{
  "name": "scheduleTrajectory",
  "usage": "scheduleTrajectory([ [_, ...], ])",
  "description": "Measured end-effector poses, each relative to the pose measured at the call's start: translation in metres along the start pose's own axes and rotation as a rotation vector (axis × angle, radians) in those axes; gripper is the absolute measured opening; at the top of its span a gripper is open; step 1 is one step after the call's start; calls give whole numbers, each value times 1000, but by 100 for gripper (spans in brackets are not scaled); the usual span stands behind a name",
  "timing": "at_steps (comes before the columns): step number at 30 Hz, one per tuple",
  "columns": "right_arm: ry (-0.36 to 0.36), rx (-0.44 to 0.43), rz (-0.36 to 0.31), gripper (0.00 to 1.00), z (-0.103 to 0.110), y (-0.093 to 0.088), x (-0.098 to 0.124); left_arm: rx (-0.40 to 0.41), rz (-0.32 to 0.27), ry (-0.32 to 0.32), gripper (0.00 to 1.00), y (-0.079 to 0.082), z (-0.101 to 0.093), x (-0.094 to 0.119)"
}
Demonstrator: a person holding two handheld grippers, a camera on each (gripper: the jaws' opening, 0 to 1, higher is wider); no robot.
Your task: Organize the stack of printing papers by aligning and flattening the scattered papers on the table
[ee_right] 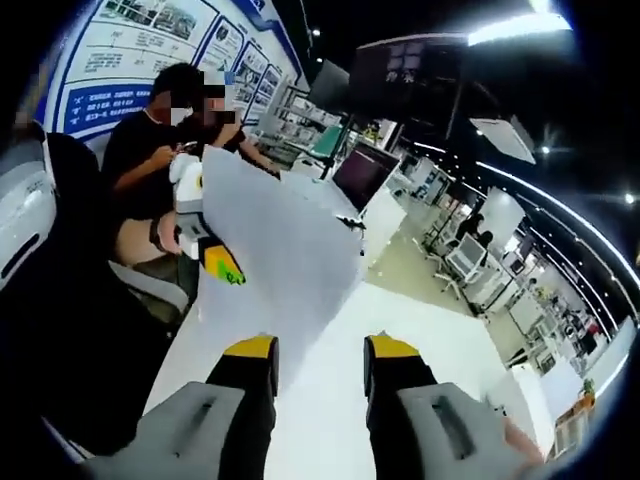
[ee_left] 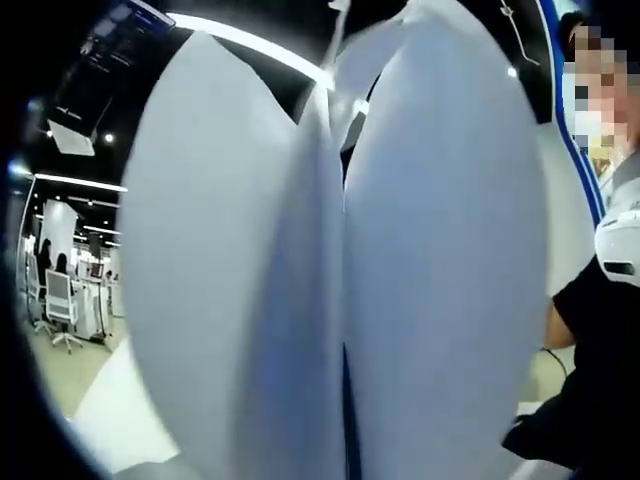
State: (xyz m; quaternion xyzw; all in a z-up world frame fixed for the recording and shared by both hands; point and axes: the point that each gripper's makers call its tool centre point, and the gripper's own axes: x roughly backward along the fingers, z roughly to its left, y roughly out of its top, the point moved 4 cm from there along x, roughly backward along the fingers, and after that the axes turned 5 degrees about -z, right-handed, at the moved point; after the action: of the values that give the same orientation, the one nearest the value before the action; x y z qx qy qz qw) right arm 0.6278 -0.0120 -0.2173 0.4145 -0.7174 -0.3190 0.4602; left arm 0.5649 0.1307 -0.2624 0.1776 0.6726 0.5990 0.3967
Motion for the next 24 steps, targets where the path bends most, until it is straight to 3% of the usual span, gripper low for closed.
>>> scheduleTrajectory([
  [7,35,-114,-116,47,3,-13,-3,-6,-11,10,6,8,1,1],
  [13,29,-206,-180,47,3,-39,-3,-18,-20,14,6,15,0,2],
  [18,65,-291,-294,47,12,-49,-1,-21,-27,15,6,20,0,3],
  [24,48,-364,-351,51,10,-66,0,-34,-33,13,6,26,-1,1],
])
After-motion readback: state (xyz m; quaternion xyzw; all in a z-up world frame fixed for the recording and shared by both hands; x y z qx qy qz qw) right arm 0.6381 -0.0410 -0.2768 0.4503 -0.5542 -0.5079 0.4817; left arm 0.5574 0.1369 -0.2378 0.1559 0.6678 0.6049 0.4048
